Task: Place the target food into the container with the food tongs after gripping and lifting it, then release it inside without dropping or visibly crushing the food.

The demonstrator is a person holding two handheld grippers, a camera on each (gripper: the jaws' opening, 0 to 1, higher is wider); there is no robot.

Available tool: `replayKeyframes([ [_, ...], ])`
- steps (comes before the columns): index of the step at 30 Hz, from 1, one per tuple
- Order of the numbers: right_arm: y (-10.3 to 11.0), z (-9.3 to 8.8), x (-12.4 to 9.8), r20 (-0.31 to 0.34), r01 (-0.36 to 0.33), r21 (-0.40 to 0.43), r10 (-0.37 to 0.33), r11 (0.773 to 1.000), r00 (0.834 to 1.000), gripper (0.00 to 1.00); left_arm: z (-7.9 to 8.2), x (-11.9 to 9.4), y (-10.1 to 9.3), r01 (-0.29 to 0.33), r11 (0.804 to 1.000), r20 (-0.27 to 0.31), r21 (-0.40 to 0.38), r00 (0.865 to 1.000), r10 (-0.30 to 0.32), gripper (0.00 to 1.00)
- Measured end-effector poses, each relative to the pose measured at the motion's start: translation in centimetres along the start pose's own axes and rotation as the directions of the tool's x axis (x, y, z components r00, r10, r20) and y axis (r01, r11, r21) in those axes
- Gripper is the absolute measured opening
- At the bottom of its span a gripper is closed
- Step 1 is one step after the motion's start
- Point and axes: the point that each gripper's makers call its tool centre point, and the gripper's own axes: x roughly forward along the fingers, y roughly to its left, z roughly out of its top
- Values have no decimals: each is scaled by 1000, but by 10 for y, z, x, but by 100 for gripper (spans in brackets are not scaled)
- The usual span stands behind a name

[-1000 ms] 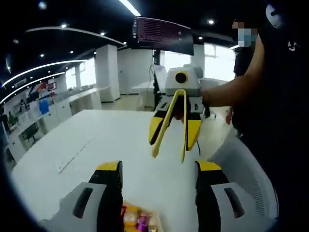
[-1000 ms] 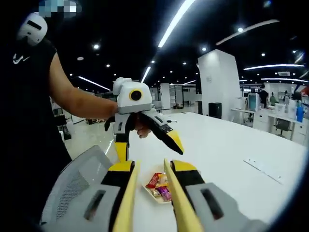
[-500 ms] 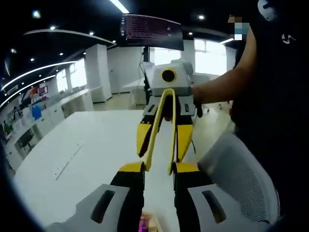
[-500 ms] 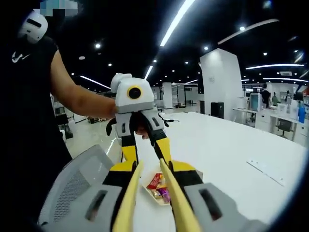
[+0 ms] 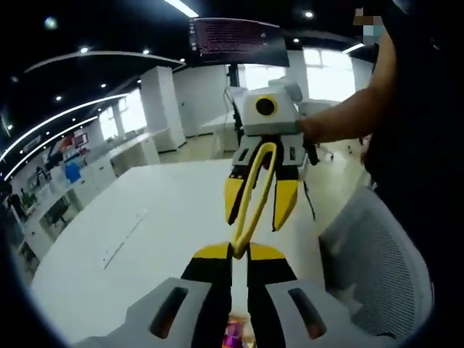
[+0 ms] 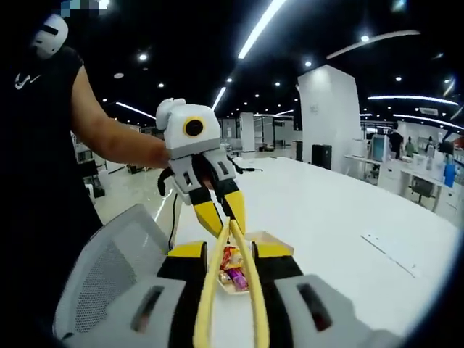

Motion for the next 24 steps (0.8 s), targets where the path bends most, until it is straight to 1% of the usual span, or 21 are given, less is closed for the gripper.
replayKeyframes([
  [4,3,-8,-7,-15,11,15,-10,1000,1000,21,0,3,-3,-4,1000,13,4,1000,3,0],
  [5,5,-12,-10,-30,12,28,-11,1000,999,22,-1,3,-4,-2,1000,12,1,1000,2,0],
  [7,7,-19,-15,-50,17,37,-15,999,999,25,-5,5,-9,0,1000,-6,17,1000,0,0],
  [10,9,-28,-25,-64,29,64,-25,998,998,26,-12,4,-12,-3,1000,-10,12,1000,3,0],
  [12,9,-35,-33,-70,45,79,-39,996,997,26,-20,3,-14,-17,1000,-13,3,1000,17,0],
  [16,11,-45,-38,-78,66,95,-58,993,995,26,-31,4,-19,-43,999,-27,5,999,43,0],
  [17,11,-49,-40,-80,88,101,-80,991,994,27,-35,5,-20,-54,999,-25,0,998,54,0],
  [18,11,-53,-42,-77,104,100,-97,990,992,27,-37,5,-22,-49,999,-25,-9,999,48,0],
  [19,14,-58,-42,-67,112,104,-105,988,992,24,-43,7,-26,-47,999,-37,-7,998,47,0],
  [20,16,-63,-42,-71,113,106,-106,988,992,20,-47,8,-29,-47,999,-47,0,998,47,0],
  [21,19,-74,-41,-101,125,106,-114,986,988,19,-52,9,-33,-47,999,-53,3,997,47,0],
  [22,20,-81,-41,-119,136,118,-122,984,985,20,-56,10,-35,-49,999,-61,10,997,49,0],
  [23,21,-89,-40,-127,146,115,-131,983,983,24,-64,11,-37,-52,998,-83,27,995,54,0],
  [24,21,-95,-40,-140,155,109,-140,982,980,25,-68,12,-39,-54,998,-87,22,995,55,0],
])
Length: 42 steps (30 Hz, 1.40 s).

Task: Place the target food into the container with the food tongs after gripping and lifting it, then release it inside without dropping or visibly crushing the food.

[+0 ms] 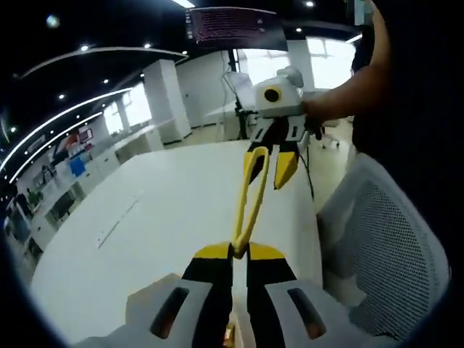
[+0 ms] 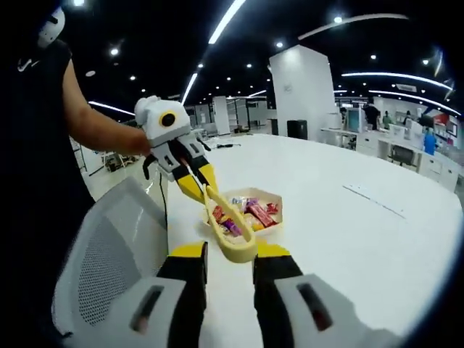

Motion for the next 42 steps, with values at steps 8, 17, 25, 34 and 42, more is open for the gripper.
replayKeyframes([
  [8,12,-56,7,-128,2,47,4,999,992,8,-48,15,-24,32,999,-80,-17,996,-33,0],
  [17,20,-105,30,-257,16,20,-10,1000,966,14,-94,30,-36,42,998,-183,-44,982,-49,1],
  [25,10,-114,39,-279,45,35,-33,998,960,13,-114,34,-34,-4,998,-227,-68,974,-12,1],
  [34,9,-118,35,-292,45,53,-28,998,956,13,-123,36,-36,5,998,-257,-70,966,-23,2],
  [42,6,-113,30,-269,82,98,-53,992,962,18,-125,38,-37,-8,994,-239,-105,971,-18,9],
])
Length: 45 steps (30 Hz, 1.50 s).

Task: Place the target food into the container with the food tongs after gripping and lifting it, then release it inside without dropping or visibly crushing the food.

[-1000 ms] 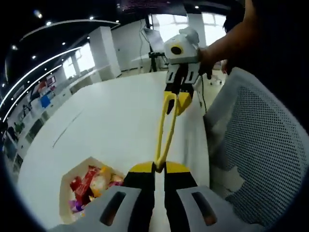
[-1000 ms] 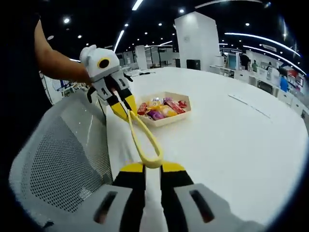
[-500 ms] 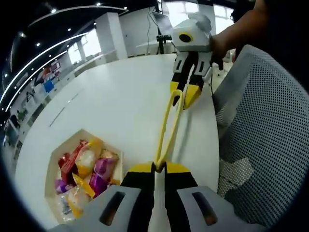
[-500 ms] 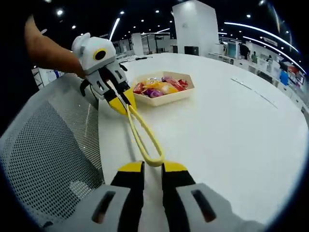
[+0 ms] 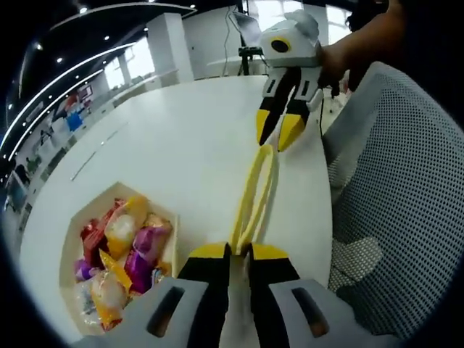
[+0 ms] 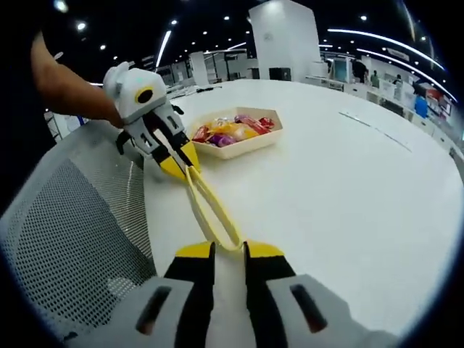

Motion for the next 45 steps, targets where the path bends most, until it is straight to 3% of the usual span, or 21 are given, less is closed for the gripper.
replayKeyframes([
  [2,-3,1,-2,14,15,18,-15,1000,1000,21,3,0,-1,-5,1000,24,27,1000,5,18],
  [5,-4,1,-5,23,21,37,-22,999,1000,21,0,-2,0,-7,1000,13,-22,1000,7,28],
  [13,-4,4,-10,31,24,52,-26,998,999,26,0,-12,-2,-11,1000,11,-16,1000,11,31],
  [19,-9,22,-20,69,44,38,-46,998,997,29,16,-29,2,-26,997,74,-67,997,31,43],
  [21,-13,32,-26,94,63,28,-65,998,993,32,26,-40,9,-44,992,127,-116,990,59,48],
  [23,-20,44,-35,137,89,23,-91,996,986,37,38,-54,22,-70,985,204,-160,974,103,55],
  [25,-24,47,-41,152,93,37,-97,995,984,45,40,-70,36,-100,963,243,-252,956,163,61],
  [29,-41,45,-56,157,176,24,-177,984,972,57,28,-103,66,-177,920,267,-350,922,279,78],
  [32,-58,38,-71,180,254,39,-257,966,950,69,14,-125,78,-207,899,273,-386,905,326,86],
  [36,-75,27,-93,214,340,110,-356,934,910,96,-13,-144,86,-241,865,240,-440,897,372,98],
  [37,-77,23,-97,220,346,115,-364,931,905,100,-21,-148,88,-259,852,223,-455,893,391,99],
  [39,-80,10,-109,204,381,119,-398,917,894,100,-32,-159,90,-280,834,236,-476,873,427,100],
  [45,-87,-21,-136,161,438,121,-453,891,877,100,-59,-161,75,-270,815,202,-513,885,420,100],
])
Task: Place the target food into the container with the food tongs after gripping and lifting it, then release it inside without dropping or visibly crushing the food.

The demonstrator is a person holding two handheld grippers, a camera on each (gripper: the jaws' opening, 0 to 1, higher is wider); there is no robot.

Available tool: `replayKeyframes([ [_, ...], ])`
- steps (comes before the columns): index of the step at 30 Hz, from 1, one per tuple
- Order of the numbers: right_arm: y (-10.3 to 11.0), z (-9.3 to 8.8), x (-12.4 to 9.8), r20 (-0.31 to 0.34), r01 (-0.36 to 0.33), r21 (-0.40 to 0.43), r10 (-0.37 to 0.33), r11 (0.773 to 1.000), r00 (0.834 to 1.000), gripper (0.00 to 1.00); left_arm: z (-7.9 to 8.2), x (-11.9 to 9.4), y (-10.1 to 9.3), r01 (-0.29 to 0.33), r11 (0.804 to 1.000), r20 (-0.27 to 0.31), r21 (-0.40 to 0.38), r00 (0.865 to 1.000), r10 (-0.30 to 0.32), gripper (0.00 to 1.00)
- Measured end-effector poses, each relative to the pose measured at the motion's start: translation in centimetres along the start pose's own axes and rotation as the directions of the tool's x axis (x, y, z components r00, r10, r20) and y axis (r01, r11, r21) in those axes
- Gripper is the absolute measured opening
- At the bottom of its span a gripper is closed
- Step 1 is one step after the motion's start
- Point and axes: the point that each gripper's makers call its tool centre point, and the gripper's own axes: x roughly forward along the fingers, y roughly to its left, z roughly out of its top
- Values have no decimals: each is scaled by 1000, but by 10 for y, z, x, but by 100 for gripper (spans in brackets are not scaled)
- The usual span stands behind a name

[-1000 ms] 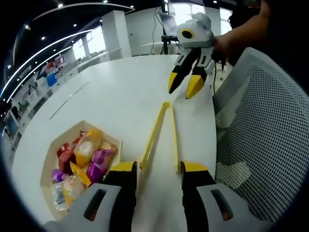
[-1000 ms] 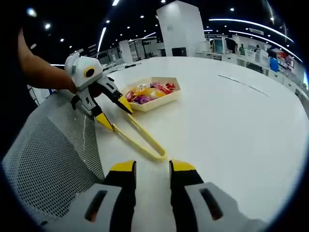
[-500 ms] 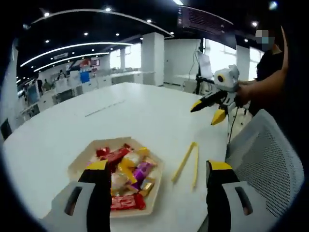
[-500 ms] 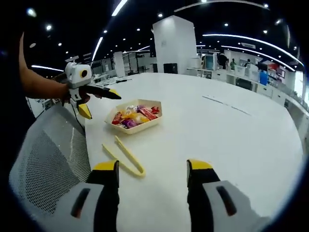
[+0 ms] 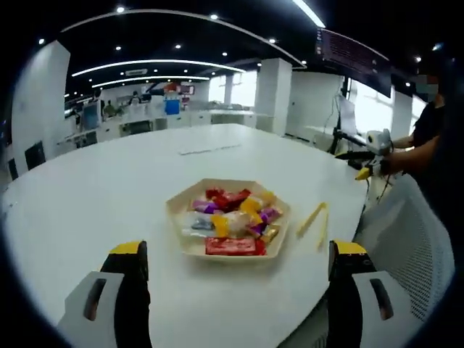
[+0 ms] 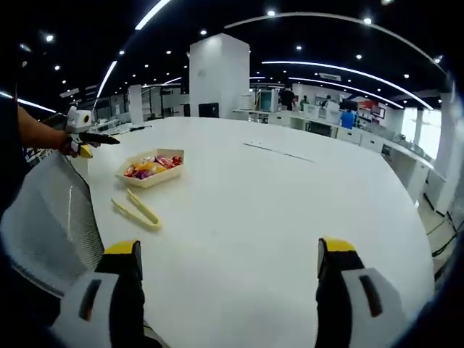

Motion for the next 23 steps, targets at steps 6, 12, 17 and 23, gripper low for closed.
replayKeyframes([
  [6,-5,-5,-10,-13,21,23,-20,1000,1000,100,-7,-3,0,-9,1000,3,-18,1000,9,100],
  [12,-3,-1,-11,5,16,61,-17,998,1000,100,-11,-8,2,-8,1000,3,-26,1000,8,100],
  [17,-1,-3,-9,-6,14,49,-13,999,1000,100,-11,-11,6,-21,999,7,-37,1000,22,100],
  [23,2,-5,-9,-19,8,63,-7,998,1000,100,-11,-9,3,-17,999,17,-41,1000,18,100],
])
